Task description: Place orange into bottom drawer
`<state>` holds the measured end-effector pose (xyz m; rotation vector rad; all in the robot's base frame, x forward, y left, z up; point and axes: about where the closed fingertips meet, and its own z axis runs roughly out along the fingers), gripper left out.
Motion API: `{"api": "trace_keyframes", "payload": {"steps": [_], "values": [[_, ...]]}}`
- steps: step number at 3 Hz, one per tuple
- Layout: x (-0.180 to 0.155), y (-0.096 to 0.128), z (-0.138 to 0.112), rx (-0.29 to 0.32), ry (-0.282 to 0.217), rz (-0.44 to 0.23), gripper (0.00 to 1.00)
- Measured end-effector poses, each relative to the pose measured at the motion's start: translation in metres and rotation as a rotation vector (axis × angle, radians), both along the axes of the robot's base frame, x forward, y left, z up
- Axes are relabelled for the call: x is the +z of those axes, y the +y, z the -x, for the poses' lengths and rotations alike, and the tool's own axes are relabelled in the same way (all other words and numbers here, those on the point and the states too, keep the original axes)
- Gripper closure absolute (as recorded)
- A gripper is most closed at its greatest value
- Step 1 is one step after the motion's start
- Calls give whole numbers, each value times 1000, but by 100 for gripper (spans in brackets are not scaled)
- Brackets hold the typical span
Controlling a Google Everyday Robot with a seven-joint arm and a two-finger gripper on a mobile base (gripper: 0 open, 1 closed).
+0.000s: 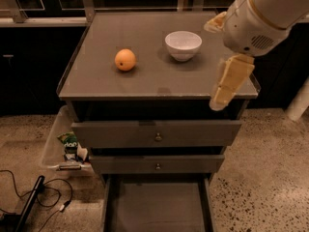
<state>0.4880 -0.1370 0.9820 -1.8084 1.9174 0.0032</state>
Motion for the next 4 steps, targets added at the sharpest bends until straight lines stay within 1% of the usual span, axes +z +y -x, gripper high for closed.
{"api": "trace_keyframes", "payload": {"steps": [1, 2, 3, 4], "values": [[-5, 38, -57, 124, -18, -107, 0], [-4, 38, -76, 124, -30, -135, 0], [-3, 38, -75, 124, -32, -135, 0], [-11, 48, -80, 158, -74, -149, 0]]}}
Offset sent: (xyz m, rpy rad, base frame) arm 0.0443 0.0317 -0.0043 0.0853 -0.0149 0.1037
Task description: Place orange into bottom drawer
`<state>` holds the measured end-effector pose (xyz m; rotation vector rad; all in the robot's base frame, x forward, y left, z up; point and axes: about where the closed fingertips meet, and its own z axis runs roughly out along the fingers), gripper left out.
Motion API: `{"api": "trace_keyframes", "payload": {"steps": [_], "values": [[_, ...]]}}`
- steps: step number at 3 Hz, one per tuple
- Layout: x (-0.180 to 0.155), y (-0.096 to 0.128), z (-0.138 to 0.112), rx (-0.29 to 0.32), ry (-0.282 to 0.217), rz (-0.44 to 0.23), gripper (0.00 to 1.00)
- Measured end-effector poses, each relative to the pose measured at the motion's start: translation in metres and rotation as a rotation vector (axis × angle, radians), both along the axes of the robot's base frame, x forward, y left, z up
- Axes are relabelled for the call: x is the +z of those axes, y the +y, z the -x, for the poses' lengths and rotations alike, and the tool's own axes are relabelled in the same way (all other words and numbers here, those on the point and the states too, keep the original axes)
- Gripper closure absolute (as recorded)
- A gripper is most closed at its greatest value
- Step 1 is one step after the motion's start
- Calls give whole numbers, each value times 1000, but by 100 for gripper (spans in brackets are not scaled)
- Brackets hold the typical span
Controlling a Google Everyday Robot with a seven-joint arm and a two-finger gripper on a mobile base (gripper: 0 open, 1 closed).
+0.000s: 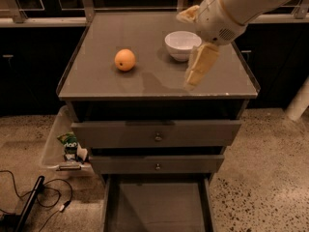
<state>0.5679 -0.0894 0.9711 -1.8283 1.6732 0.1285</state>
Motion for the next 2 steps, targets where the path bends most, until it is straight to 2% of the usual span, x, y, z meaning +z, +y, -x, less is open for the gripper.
{"api": "trace_keyframes", "payload": {"steps": [1, 2], "values": [[-20, 25, -23, 76, -97, -94, 0], [-29, 43, -45, 122, -151, -185, 0]]}}
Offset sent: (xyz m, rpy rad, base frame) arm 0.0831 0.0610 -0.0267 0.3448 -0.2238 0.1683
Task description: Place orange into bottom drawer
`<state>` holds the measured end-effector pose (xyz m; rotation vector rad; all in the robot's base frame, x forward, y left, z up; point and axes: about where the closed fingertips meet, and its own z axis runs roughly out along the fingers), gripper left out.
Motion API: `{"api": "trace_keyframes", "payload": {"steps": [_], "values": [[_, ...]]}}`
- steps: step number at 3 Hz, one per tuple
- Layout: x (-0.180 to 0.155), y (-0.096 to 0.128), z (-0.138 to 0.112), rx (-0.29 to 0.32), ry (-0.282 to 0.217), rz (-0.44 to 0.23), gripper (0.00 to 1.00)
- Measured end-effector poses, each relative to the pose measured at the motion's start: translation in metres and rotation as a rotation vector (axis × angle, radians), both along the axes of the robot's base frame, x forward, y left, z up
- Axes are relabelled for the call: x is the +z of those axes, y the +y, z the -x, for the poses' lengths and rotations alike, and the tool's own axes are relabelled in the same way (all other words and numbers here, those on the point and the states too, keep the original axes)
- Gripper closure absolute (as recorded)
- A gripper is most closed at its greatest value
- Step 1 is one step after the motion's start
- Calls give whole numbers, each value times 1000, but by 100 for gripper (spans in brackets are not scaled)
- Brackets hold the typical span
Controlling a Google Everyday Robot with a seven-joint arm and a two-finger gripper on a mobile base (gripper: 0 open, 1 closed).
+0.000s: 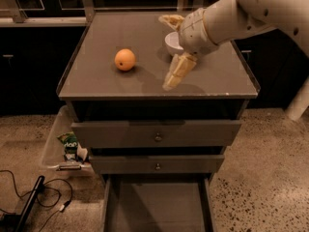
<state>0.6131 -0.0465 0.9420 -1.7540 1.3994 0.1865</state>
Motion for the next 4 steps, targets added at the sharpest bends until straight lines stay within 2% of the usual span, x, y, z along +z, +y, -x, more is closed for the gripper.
{"api": "trace_keyframes", "payload": {"steps": [1, 2, 4], "values": [[-3, 17, -20, 36, 23, -91, 0], [-14, 39, -37, 77, 123, -151, 0], [-20, 45, -44, 81, 127, -165, 0]]}}
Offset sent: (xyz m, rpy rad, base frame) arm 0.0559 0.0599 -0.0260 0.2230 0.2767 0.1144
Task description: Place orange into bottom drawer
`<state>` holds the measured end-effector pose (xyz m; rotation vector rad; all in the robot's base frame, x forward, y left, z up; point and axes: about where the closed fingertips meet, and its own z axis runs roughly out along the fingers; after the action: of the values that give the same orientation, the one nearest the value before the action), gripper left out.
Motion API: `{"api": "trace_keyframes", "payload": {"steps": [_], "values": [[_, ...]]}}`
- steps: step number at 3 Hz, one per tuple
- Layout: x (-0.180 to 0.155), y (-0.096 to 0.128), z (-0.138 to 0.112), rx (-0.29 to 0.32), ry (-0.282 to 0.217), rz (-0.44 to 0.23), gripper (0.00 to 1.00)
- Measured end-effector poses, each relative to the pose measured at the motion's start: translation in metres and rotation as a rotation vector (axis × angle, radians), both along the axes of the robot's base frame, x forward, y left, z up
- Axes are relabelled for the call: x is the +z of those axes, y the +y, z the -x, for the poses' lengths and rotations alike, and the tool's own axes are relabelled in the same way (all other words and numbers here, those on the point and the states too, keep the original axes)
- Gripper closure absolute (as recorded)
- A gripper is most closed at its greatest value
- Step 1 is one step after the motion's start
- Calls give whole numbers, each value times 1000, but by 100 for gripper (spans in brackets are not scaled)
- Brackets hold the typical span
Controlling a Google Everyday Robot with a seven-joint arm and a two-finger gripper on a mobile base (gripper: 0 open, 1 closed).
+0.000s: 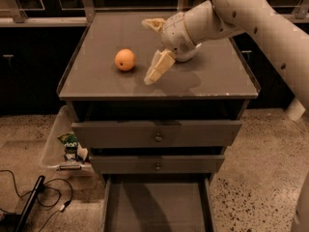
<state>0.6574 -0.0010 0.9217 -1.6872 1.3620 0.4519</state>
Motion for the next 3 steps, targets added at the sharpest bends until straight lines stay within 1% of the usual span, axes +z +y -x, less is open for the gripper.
{"api": "trace_keyframes", "payload": {"steps": [1, 2, 3], "values": [[-8, 16, -16, 23, 17, -48, 0], [-16, 29, -31, 38, 46, -93, 0], [-23, 39, -41, 41, 77, -108, 0]]}}
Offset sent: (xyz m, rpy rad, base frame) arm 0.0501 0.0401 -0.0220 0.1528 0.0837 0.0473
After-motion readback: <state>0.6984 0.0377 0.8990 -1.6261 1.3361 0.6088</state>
